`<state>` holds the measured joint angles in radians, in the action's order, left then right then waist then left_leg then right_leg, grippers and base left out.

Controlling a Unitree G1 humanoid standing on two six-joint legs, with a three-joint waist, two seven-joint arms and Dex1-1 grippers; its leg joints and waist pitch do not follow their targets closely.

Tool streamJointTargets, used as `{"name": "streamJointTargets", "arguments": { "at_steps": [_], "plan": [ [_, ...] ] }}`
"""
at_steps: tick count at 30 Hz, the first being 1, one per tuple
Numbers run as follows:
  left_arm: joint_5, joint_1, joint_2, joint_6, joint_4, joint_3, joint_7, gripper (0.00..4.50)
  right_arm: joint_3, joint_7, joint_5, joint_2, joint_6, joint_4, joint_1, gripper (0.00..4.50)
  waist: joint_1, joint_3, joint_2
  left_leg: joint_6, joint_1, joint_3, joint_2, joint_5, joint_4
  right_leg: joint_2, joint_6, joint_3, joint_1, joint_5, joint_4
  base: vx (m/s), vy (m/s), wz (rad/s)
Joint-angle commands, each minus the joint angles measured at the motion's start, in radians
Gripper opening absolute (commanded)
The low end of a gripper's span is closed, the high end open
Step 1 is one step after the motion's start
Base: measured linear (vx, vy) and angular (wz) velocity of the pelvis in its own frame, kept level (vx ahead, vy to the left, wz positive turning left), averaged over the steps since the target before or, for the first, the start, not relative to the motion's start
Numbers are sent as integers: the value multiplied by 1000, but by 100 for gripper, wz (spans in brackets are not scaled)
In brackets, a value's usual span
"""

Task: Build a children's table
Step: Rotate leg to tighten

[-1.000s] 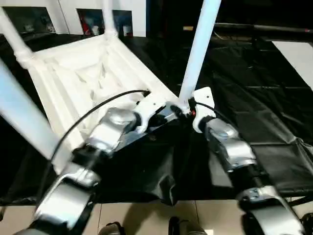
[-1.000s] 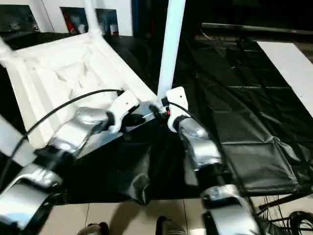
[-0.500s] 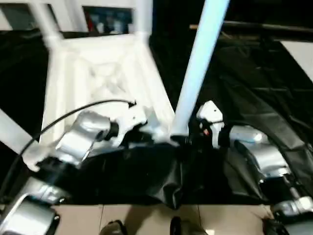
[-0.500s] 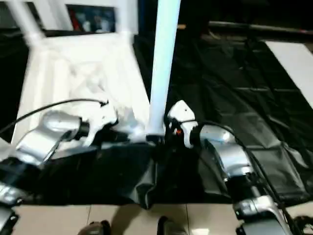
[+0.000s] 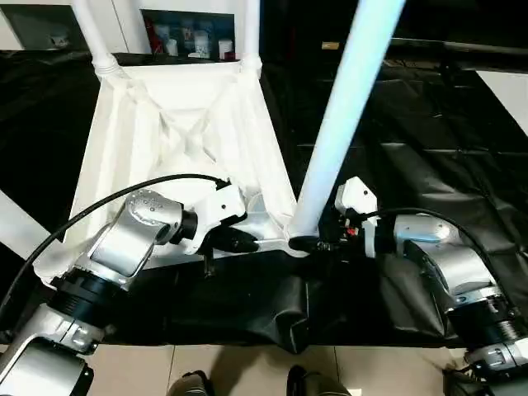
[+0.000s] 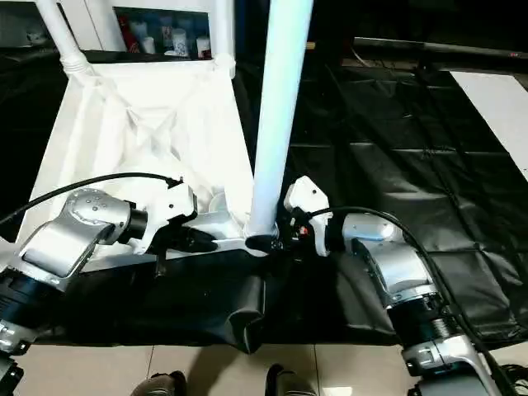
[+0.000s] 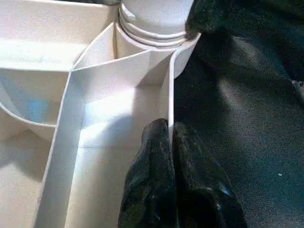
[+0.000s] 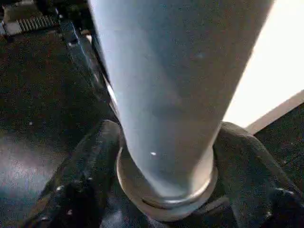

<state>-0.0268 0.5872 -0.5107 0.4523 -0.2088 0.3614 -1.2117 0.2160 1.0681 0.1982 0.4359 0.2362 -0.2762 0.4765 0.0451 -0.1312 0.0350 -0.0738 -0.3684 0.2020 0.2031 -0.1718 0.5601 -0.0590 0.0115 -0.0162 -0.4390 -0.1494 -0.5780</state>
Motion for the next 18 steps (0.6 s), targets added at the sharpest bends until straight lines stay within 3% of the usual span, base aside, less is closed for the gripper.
{"name": "streamJointTargets", "arguments": {
  "at_steps": [1, 13, 17, 18],
  "plan": [
    [5, -34, -1, 23, -9, 65, -30, 0, 18, 18, -13, 10, 0, 10, -17, 281, -1, 70, -1, 76, 12, -4, 20, -137, -51, -53, 255, 32, 61, -153, 44, 0, 0, 0],
    [11, -37, -2, 33, -14, 56, -21, 0, 35, 12, -30, 7, -3, -1, -24, 213, -3, 68, 1, 77, 11, -6, 19, -143, -51, -53, 249, 32, 62, -167, 44, 0, 0, 0],
    [21, -22, 35, 33, -51, 32, 50, 0, 28, -41, -42, -11, 22, -9, -29, 208, -3, 63, 2, 69, 11, -5, 18, -160, -52, -52, 240, 32, 59, -202, 50, 0, 0, 0],
    [34, -4, 73, 37, -87, 17, 114, 0, 18, -130, -71, -41, 46, -39, -22, 206, -5, 61, 1, 59, 13, -5, 19, -180, -53, -52, 233, 32, 55, -241, 55, 0, 0, 0]
  ]
}}
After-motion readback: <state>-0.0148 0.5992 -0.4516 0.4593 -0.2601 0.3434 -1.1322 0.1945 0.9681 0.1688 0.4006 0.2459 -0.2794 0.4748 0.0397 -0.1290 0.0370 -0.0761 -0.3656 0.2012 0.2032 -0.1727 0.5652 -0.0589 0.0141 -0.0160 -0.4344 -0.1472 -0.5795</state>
